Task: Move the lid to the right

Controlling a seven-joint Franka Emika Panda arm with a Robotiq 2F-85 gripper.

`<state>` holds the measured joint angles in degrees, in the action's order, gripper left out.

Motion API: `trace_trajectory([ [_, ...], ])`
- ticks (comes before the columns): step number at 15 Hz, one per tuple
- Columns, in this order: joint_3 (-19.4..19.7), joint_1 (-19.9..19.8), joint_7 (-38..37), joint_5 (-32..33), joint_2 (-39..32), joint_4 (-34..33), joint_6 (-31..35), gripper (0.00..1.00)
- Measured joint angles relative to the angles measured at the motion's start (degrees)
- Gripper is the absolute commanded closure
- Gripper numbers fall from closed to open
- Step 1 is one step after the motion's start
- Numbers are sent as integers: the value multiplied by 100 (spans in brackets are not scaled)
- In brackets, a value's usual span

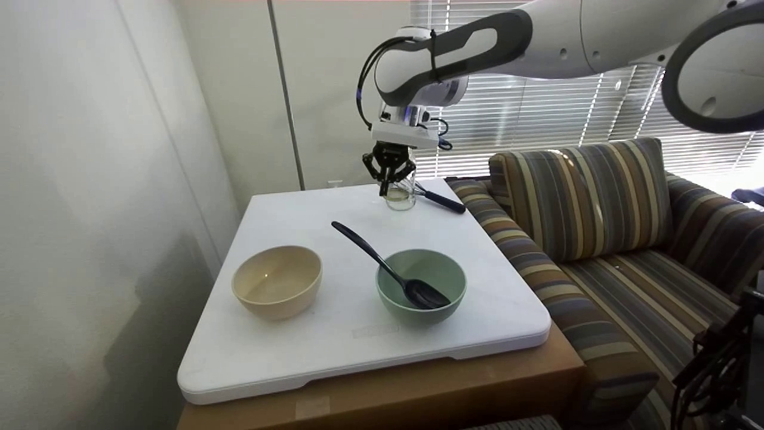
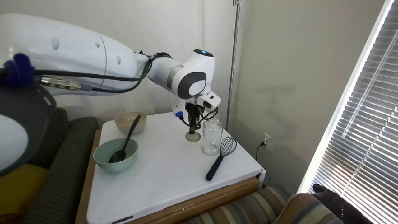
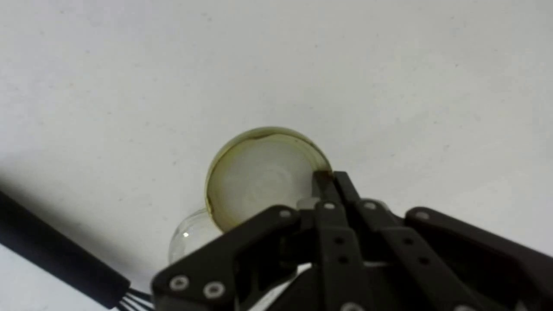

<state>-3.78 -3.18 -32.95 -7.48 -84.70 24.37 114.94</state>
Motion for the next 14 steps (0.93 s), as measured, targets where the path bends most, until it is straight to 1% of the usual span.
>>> trace_trajectory([
  [3,-192,157,201,-25,-3,136,64,99],
  [4,-204,236,261,-33,-3,177,64,99],
  [6,-119,454,296,-1,-3,238,87,99],
  [7,-10,588,242,57,-3,267,141,99],
  [9,280,869,-100,215,-4,361,371,99],
  [11,511,1079,-607,353,-6,526,778,99],
  [14,828,1269,-1472,589,-13,879,1451,99],
])
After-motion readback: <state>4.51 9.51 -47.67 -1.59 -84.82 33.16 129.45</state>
